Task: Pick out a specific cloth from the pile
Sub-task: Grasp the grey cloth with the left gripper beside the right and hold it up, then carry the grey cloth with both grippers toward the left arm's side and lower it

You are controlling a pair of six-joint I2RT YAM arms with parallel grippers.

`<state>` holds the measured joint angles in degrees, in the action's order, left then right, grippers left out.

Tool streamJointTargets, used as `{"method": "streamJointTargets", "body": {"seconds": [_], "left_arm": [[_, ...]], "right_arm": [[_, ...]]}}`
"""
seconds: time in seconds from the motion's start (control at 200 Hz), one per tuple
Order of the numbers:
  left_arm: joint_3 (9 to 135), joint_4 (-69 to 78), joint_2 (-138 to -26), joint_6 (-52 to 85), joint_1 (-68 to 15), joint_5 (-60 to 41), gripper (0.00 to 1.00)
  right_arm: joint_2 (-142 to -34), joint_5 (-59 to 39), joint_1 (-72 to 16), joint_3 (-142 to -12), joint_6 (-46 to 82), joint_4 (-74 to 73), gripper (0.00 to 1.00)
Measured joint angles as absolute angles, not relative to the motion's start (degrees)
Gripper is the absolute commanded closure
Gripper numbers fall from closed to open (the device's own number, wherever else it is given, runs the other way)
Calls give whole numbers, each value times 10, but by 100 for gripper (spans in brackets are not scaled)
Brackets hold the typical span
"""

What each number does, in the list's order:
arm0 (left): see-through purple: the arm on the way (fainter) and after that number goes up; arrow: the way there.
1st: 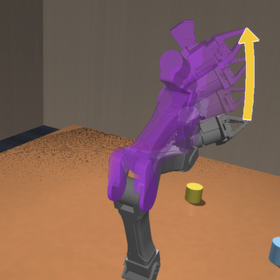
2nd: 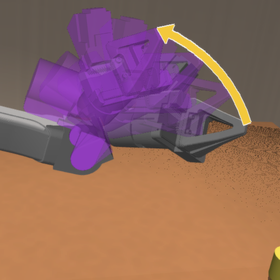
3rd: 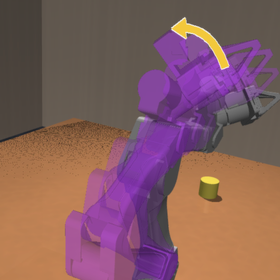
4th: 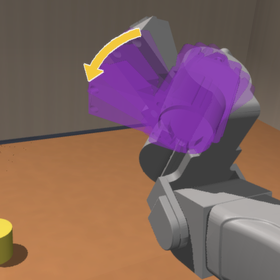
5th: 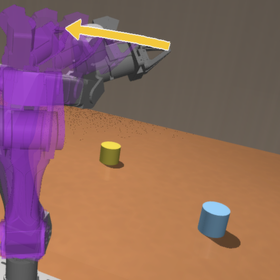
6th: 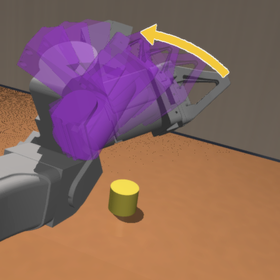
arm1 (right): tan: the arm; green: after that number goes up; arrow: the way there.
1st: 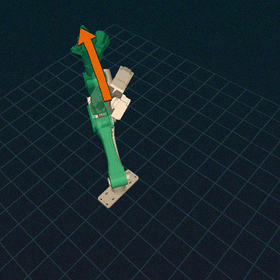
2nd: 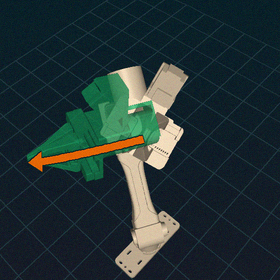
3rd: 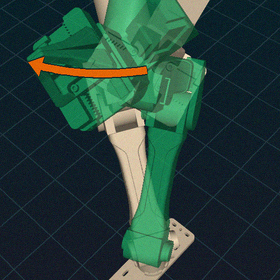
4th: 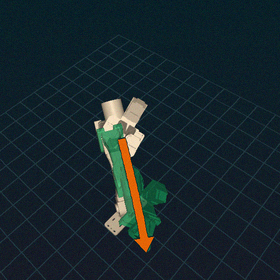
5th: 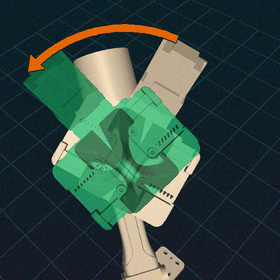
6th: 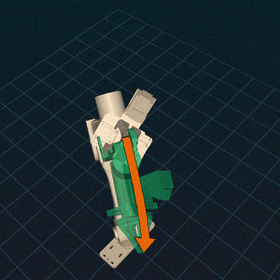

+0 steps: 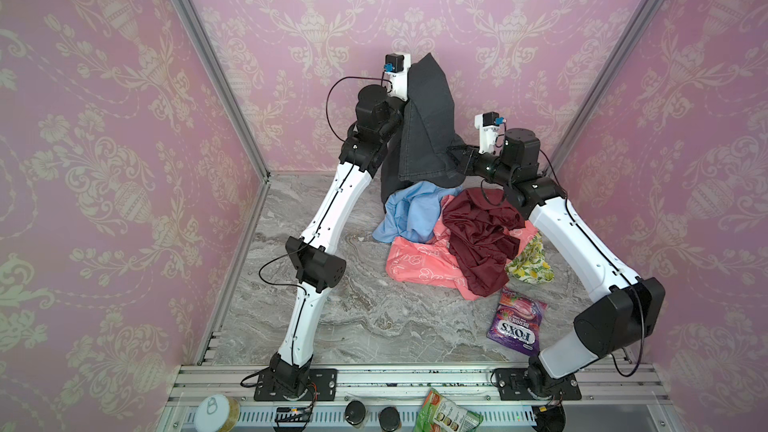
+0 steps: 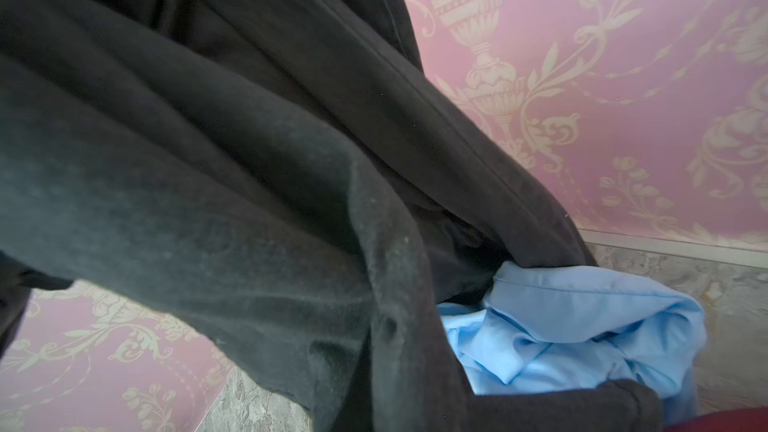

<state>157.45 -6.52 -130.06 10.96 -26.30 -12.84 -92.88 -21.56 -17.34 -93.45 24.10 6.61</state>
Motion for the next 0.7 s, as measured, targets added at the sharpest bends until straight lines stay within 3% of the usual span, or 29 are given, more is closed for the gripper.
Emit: {"method": "streamJointTargets", "body": {"seconds": [0.54,0.7], "left_arm": [[1573,-246,-1187,13,-248,-86,100],[1514,-308,-1119,-17,-232,-43,100]], "right_arm": [[-1076,-233,-289,-1119,221,21,100],[-1102,-229,-343,-1134,221,-6,100]]}}
